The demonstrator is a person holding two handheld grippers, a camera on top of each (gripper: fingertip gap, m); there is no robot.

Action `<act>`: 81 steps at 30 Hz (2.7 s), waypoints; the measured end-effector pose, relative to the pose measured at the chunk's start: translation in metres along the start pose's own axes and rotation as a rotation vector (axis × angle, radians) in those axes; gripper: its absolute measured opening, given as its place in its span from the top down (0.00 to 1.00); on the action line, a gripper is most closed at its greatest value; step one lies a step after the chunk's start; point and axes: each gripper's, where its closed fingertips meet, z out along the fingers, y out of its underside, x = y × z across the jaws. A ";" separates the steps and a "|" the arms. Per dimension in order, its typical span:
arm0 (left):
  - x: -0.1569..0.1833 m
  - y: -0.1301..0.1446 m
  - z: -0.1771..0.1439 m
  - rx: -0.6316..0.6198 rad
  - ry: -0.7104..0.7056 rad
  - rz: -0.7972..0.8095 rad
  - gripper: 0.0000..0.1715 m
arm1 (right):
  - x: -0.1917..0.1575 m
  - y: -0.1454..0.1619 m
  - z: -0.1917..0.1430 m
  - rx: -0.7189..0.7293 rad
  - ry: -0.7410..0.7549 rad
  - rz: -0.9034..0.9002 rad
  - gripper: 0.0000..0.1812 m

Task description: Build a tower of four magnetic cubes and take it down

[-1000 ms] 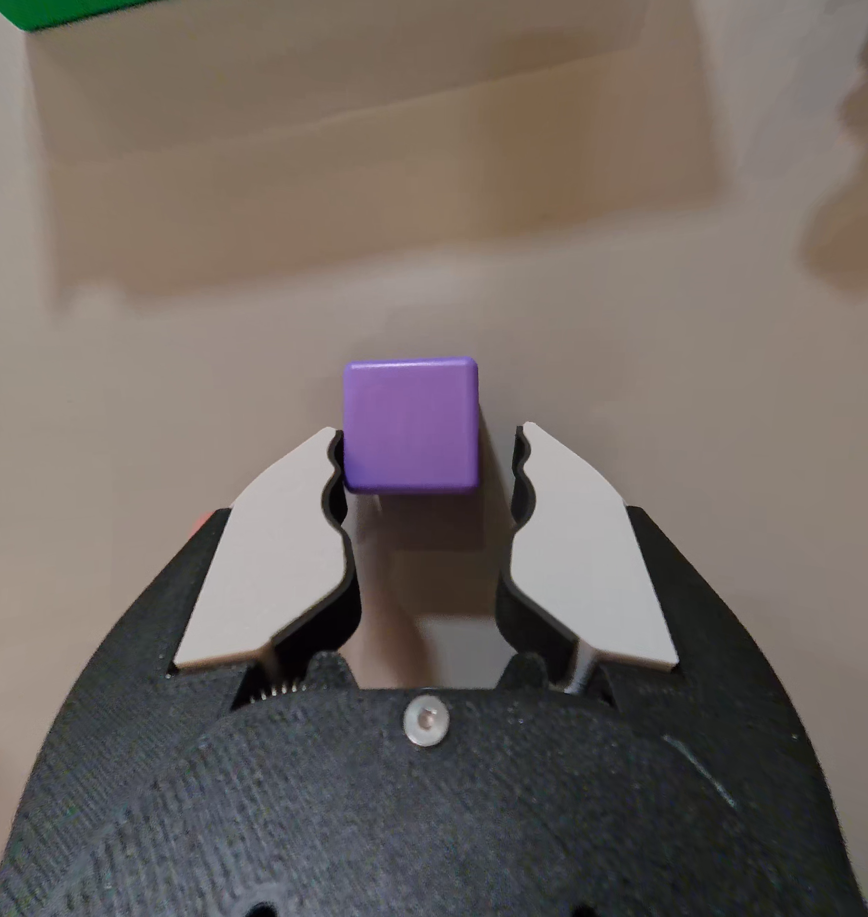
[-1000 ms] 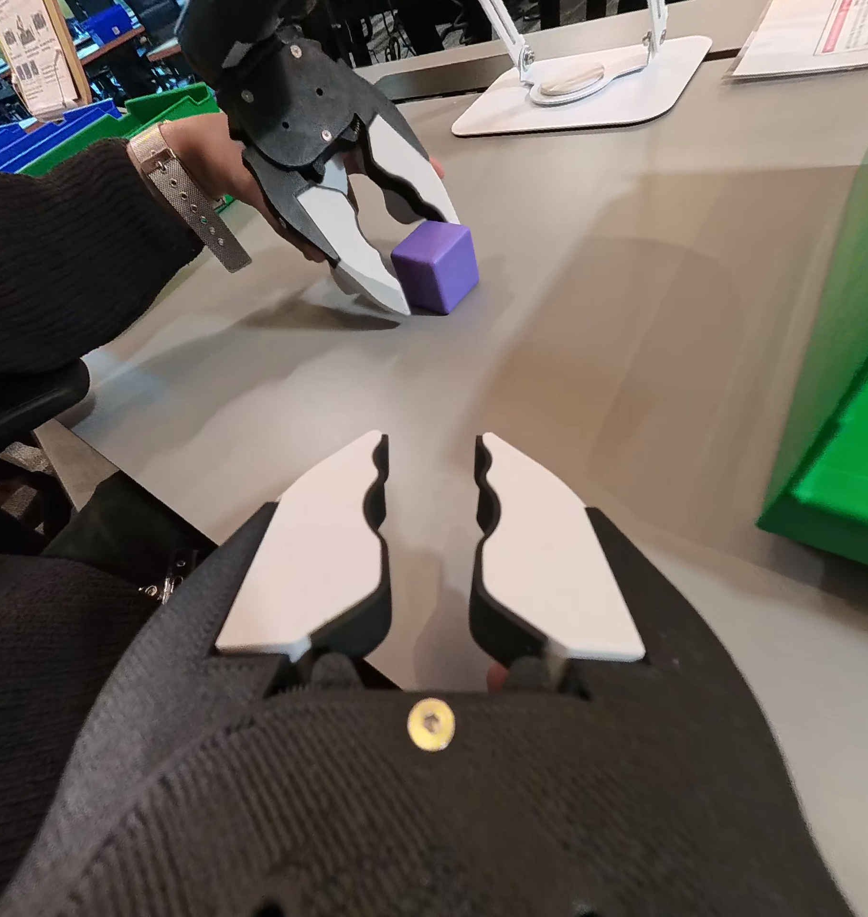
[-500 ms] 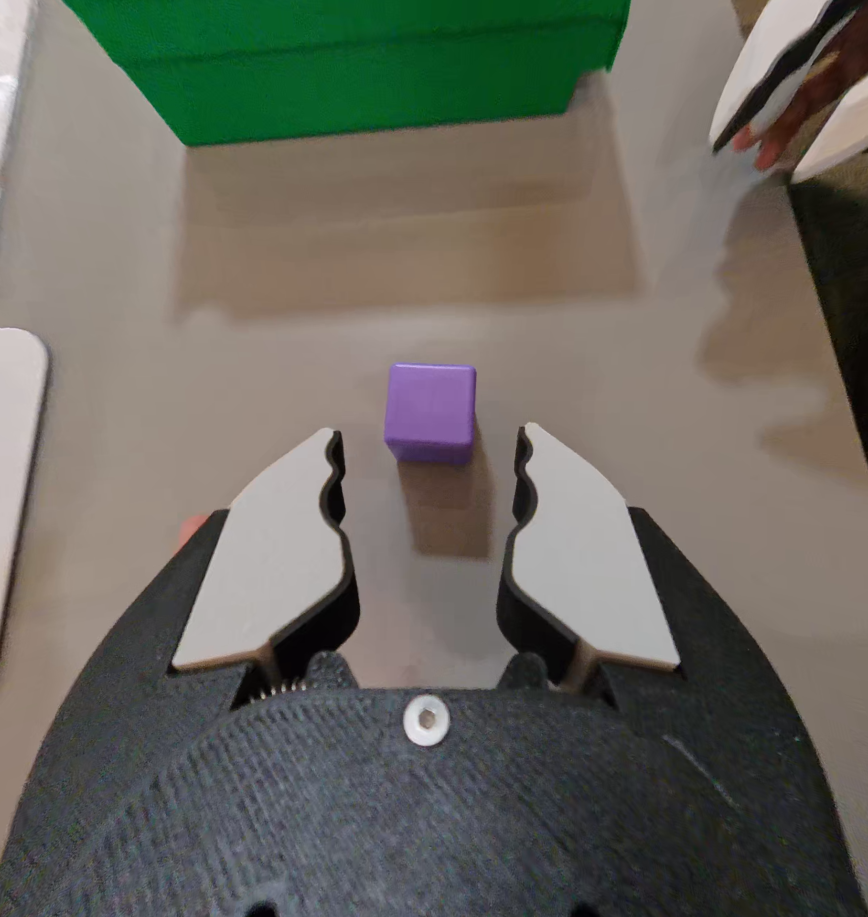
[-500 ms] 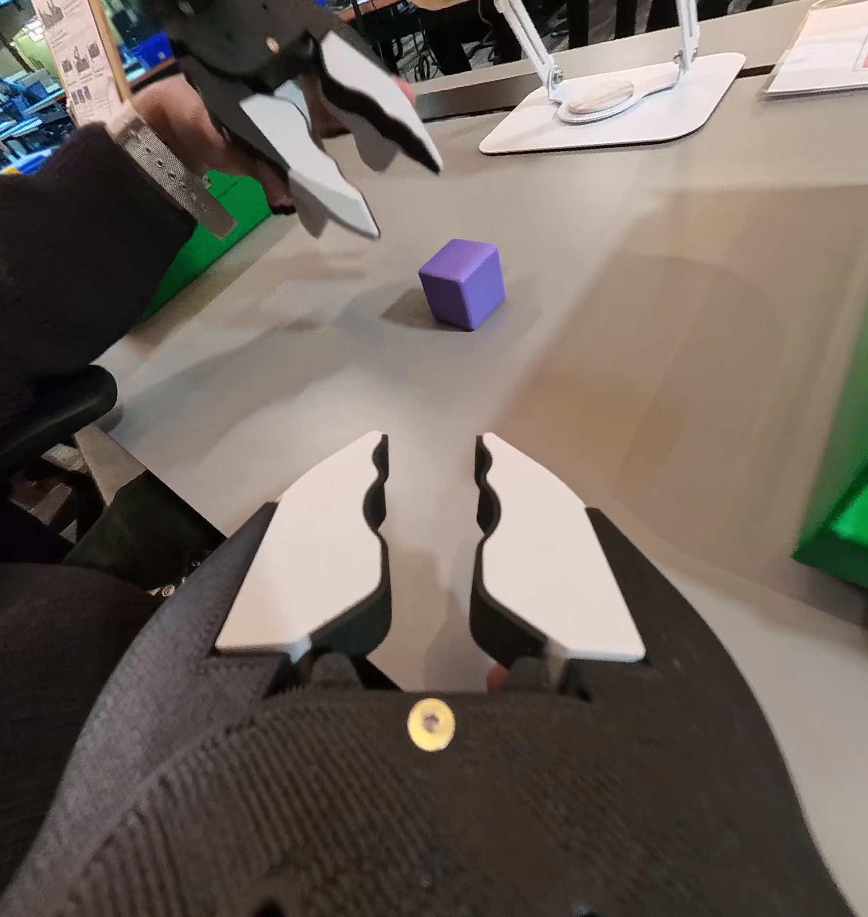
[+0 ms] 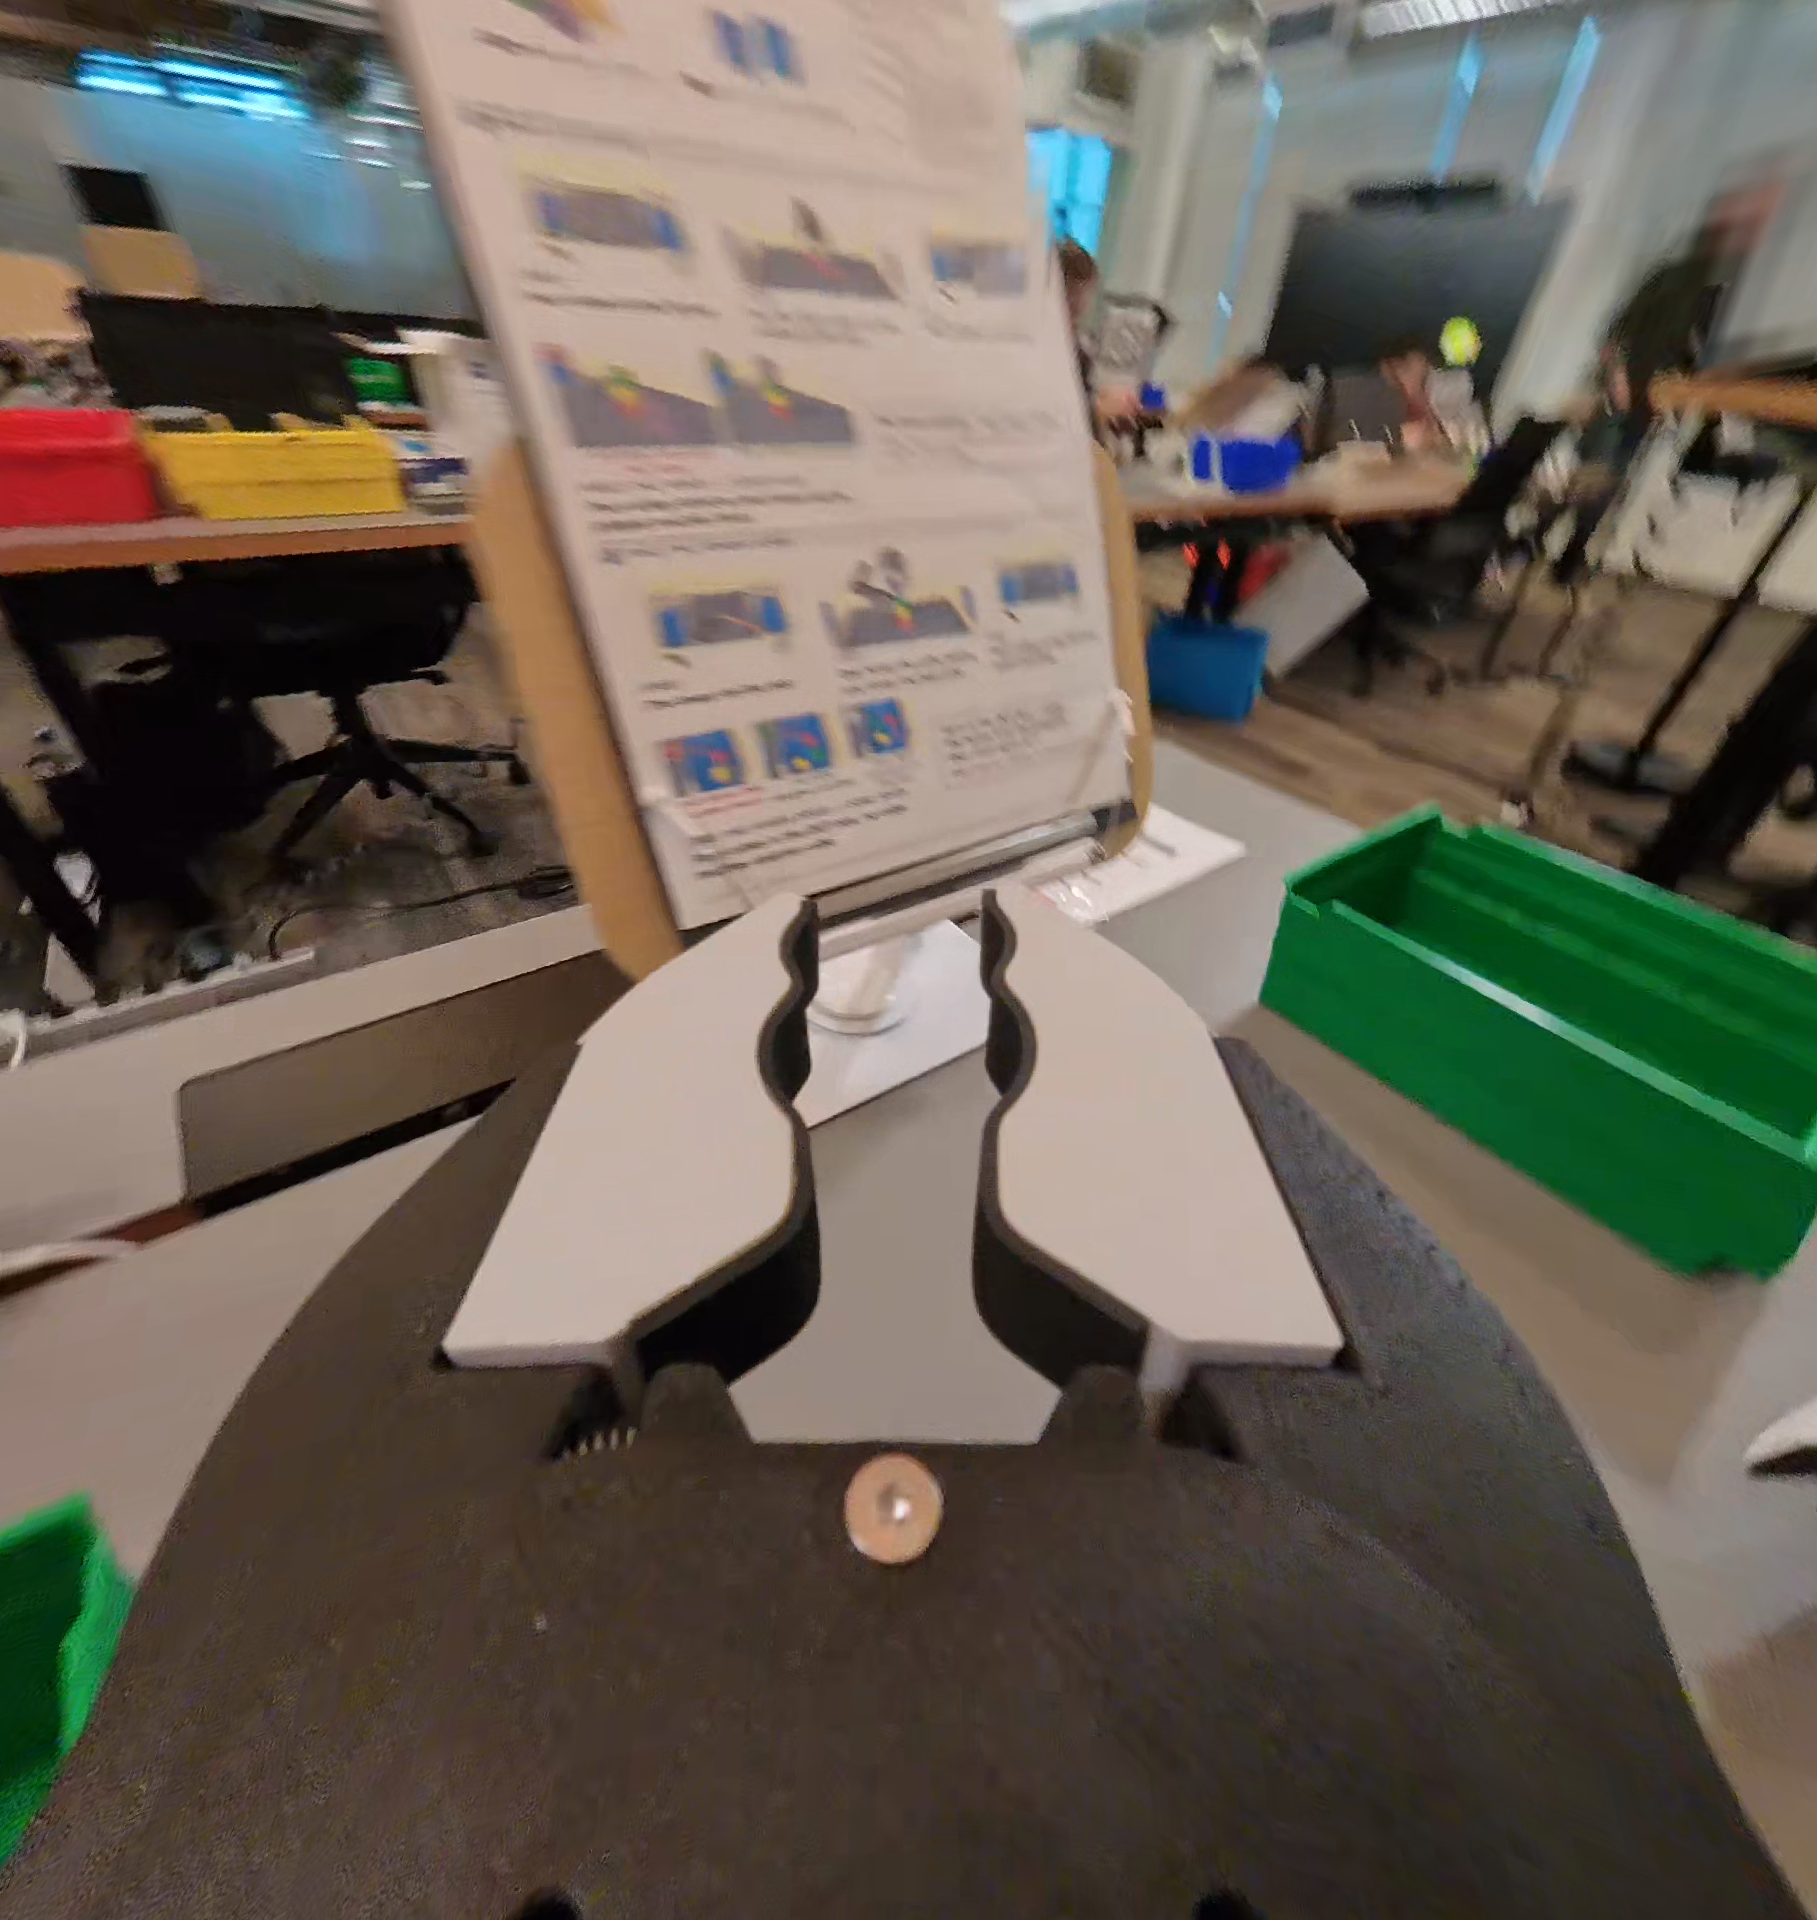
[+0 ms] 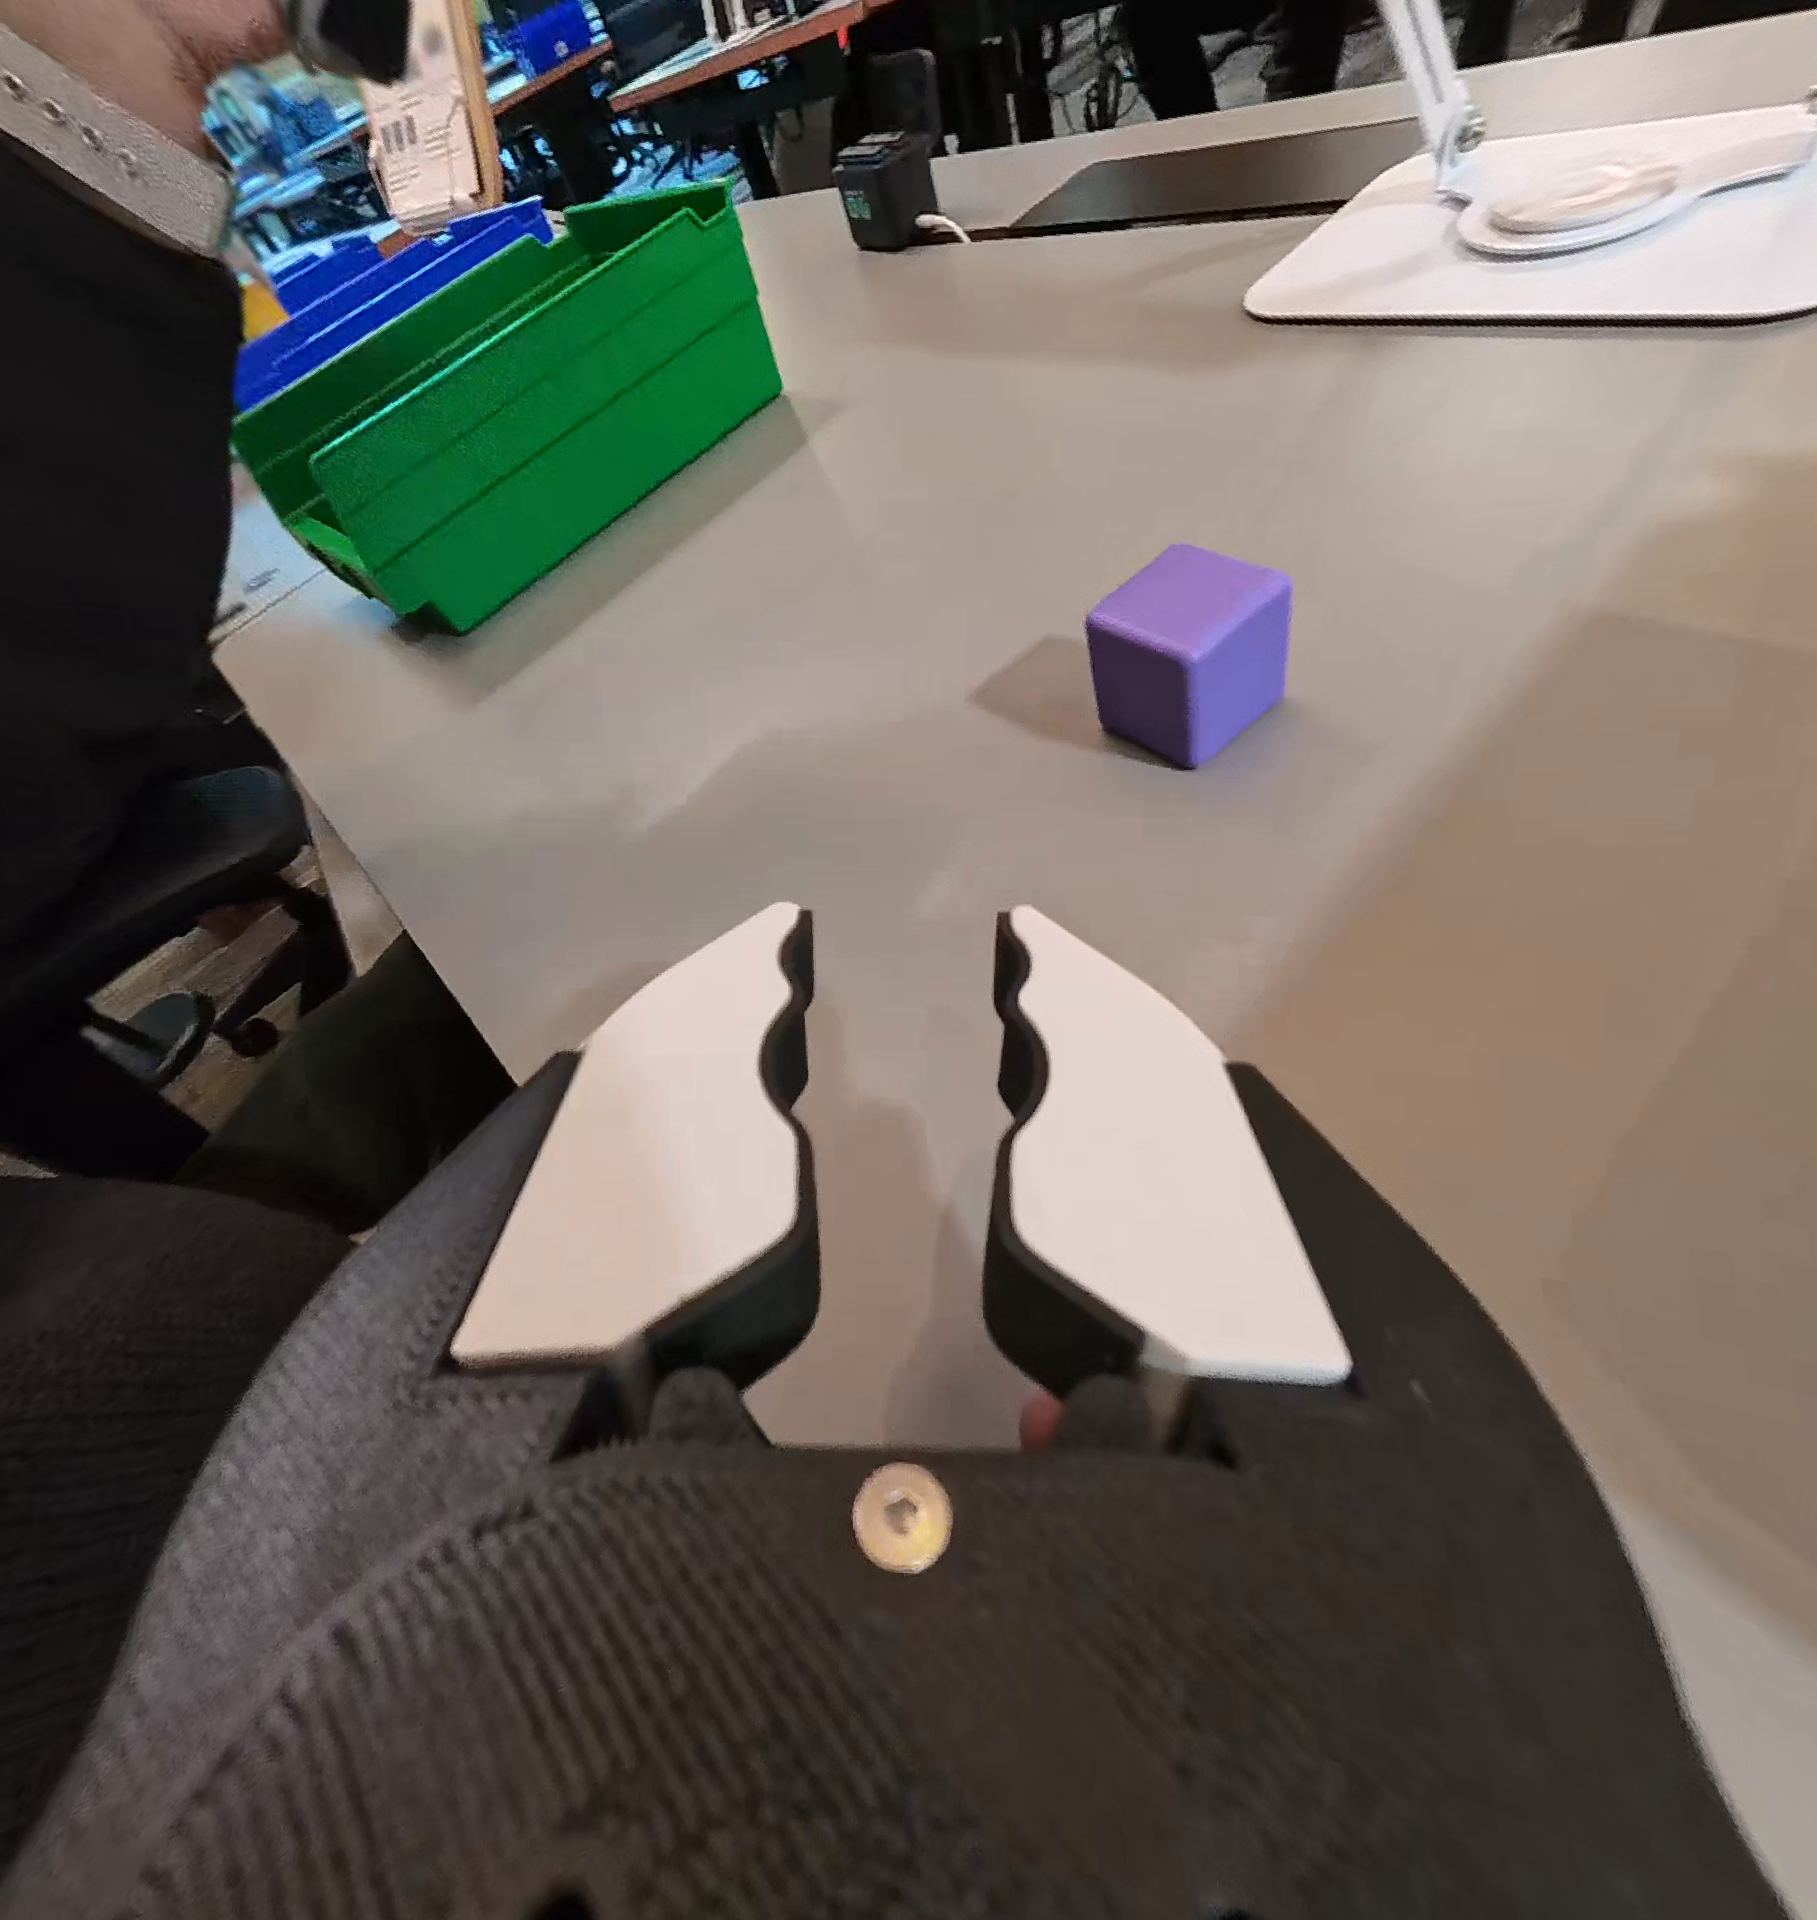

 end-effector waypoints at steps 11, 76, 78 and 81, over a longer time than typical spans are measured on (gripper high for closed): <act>-0.151 0.015 -0.168 -0.014 -0.425 -0.069 0.89 | -0.024 -0.006 0.044 -0.048 -0.138 -0.011 0.82; -0.208 0.234 -0.155 -0.675 -0.541 0.092 0.57 | -0.047 0.007 0.074 -0.139 -0.206 -0.093 0.82; -0.204 0.235 -0.154 -0.669 -0.504 0.088 0.57 | -0.047 0.006 0.074 -0.137 -0.207 -0.094 0.82; -0.193 0.242 -0.154 -0.699 -0.411 0.051 0.54 | -0.047 0.006 0.074 -0.133 -0.202 -0.097 0.82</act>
